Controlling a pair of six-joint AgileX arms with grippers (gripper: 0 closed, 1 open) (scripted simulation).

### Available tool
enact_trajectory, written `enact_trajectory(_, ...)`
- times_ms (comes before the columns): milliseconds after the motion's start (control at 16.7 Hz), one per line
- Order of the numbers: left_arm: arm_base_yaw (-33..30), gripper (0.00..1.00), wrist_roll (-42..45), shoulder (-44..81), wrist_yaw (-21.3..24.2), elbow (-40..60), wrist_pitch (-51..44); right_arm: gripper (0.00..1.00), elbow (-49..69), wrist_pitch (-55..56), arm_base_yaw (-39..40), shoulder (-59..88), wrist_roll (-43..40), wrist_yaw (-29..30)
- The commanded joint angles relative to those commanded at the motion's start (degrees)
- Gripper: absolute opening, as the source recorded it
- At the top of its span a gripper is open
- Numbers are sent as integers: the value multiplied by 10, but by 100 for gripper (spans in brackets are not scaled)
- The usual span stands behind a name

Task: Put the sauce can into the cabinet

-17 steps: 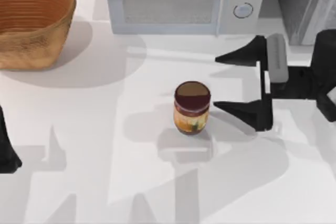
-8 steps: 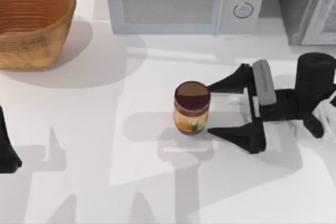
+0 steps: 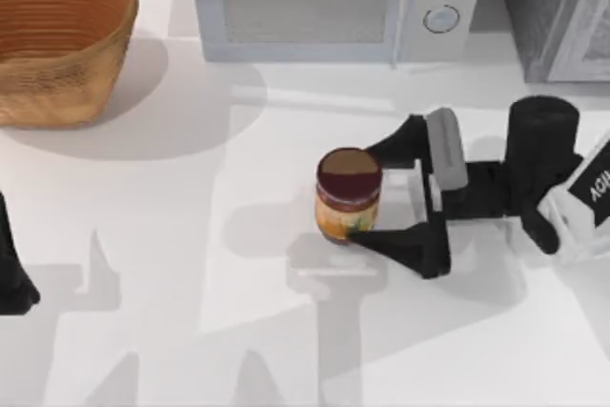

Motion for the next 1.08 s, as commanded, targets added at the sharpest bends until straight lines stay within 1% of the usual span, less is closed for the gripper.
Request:
enact_trajectory(240,0,100,0,0,0,0,0,100,23,32,42,22,35,41)
enact_trajectory(480,0,100,0,0,0,0,0,100,24,33,44,23,36,42)
enact_trajectory(1080,0,100,0,0,0,0,0,25,24,33,44,23,36,42)
